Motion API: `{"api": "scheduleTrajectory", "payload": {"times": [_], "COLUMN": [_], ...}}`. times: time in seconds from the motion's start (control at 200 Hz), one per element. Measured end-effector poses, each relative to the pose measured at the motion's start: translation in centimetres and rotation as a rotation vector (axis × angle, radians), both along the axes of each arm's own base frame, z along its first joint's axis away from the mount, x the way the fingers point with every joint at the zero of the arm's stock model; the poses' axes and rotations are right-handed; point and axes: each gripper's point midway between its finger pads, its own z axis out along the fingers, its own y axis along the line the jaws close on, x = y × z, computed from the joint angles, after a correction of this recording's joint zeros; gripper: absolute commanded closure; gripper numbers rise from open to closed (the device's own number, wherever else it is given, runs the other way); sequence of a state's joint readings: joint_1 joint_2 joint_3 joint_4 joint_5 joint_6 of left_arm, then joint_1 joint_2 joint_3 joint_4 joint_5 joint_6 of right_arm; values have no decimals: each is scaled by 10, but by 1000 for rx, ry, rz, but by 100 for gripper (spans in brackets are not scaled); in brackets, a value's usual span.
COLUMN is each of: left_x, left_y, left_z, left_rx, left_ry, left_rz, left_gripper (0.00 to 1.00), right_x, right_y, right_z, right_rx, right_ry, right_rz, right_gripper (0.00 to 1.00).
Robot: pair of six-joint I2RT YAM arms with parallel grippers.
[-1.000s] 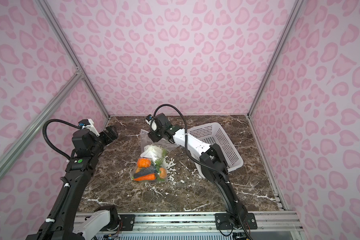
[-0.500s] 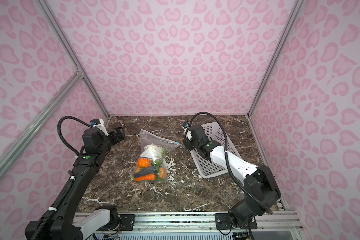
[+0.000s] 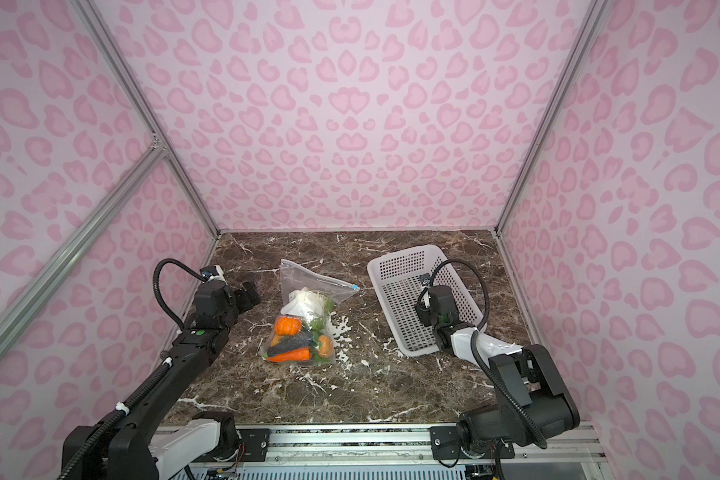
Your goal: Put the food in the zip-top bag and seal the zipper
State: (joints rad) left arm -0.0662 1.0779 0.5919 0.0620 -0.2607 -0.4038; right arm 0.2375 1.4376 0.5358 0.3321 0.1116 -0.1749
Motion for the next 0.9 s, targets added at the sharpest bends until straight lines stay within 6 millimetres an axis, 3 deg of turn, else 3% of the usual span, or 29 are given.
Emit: {"api": "scheduleTrajectory", "payload": {"times": [0.175,0.235,0.365,0.595,0.75,0.775,0.9], "left_x": [-23,-27,-19,5,9,9,13], "left_y": [24,28,31,25,21,21,18], "left_z": [-35,-39,-30,-48,-55,-54,-53], "left_rx": [48,74,141,273,326,332,346], "left_ry": [47,51,-15,-16,-46,-55,-100], "left_rz": [133,160,159,75,38,34,17], "left_gripper": [5,6,7,2,0,0,0], "right_x": [18,24,34,40,36,35,18], "right_y": [-21,-23,-29,-37,-47,-50,-71], "right_z": [6,8,6,13,14,14,5], "right_rx": [86,97,101,105,126,132,169], "right_ry": [-49,-63,-84,-114,-138,-147,-180], "right_rz": [-62,-70,-82,-115,-152,-164,-238], "right_gripper": [26,26,26,27,9,2,1]}}
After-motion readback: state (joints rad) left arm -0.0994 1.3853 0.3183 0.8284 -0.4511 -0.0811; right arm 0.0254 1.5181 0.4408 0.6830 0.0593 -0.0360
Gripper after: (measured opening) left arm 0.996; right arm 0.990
